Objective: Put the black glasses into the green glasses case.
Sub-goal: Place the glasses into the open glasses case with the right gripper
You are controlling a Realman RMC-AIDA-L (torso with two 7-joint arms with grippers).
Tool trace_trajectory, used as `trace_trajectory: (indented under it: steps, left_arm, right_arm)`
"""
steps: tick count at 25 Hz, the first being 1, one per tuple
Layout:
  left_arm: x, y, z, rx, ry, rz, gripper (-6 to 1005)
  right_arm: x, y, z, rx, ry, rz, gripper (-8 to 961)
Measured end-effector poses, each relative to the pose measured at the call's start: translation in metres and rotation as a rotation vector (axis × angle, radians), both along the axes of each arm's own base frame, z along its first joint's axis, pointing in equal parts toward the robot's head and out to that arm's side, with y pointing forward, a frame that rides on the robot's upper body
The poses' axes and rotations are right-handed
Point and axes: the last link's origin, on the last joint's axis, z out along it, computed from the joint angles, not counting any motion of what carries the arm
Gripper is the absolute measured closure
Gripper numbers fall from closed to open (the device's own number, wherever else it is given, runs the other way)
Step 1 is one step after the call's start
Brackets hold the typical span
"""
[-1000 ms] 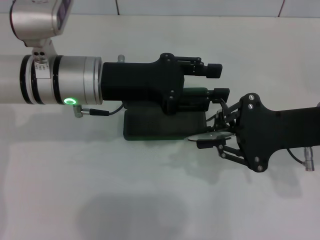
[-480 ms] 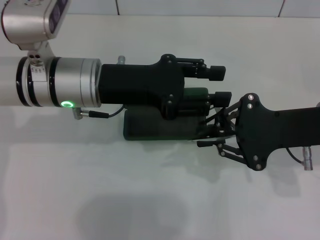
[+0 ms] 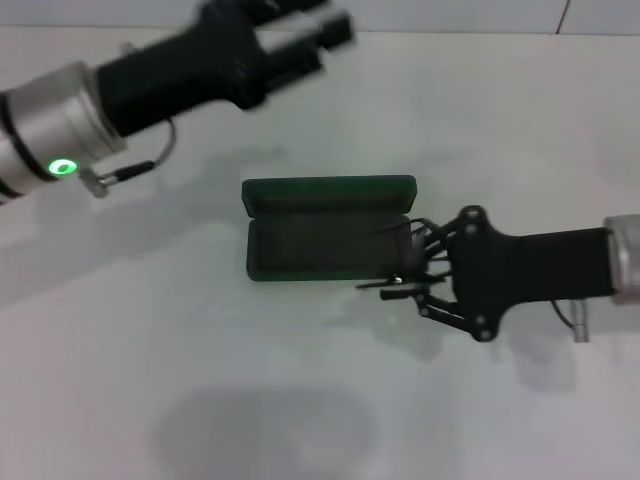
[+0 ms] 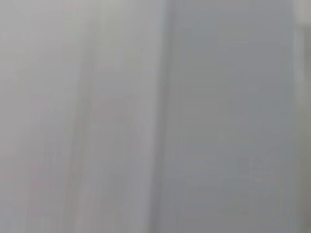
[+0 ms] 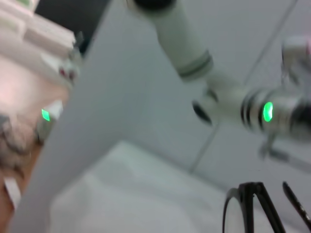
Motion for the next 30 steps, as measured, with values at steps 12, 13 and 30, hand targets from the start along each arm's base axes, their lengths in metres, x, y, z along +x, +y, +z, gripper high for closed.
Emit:
trace_trajectory:
  steps: [12,13,30]
  left_arm:
    - [-0.025,0.002,0.019,0.084,-0.077,0.134,427]
    - [-0.025,0.002,0.02,0.086,-0.076,0.134,427]
    - [-0.021,0.004,0.015,0.073,-0.055,0.119,426]
  right_arm:
    - [-0.023,0.016,-0.059,0.348,-0.259,-0.092,827]
    - [-0.024,0.016,-0.065,0.389,-0.282,-0.106,823]
    - [-0.028,0.012,-0.091,0.465,-0.346,-0.133,766]
